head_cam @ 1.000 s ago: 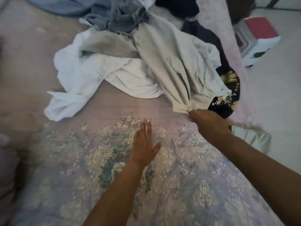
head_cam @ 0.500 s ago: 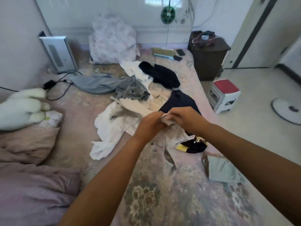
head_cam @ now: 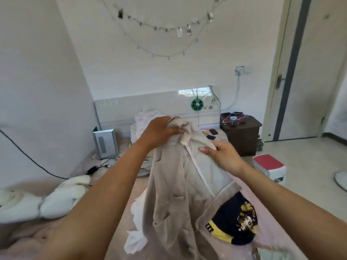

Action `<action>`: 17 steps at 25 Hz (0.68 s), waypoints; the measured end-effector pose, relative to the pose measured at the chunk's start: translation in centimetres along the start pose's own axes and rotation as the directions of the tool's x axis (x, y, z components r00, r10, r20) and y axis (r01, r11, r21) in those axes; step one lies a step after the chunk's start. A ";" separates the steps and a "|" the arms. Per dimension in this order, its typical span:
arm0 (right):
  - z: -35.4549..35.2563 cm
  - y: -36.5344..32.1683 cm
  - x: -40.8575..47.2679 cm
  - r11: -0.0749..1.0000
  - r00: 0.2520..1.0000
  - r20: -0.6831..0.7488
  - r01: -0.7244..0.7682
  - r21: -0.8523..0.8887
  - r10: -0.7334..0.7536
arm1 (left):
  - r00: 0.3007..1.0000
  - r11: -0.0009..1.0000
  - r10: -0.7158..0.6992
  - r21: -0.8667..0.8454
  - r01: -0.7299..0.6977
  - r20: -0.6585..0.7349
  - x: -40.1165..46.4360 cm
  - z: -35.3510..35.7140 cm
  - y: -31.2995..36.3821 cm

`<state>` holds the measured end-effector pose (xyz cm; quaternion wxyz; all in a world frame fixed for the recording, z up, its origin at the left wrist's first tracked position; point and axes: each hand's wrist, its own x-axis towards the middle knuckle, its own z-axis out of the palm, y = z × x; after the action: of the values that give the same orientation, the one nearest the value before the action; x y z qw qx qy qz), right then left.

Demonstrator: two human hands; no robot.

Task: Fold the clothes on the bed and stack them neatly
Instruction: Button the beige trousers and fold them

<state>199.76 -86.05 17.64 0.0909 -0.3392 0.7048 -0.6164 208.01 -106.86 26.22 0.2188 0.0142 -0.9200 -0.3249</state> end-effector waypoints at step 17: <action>-3.6 -15.6 2.6 0.998 0.971 0.240 0.030 -0.051 -0.017 | 0.989 0.988 -0.084 -0.140 0.067 -0.120 0.3 -5.0 6.5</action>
<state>201.55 -84.86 33.72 0.1586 -0.4218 0.7009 -0.5528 210.52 -104.71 33.72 0.2641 0.0547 -0.8790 -0.3932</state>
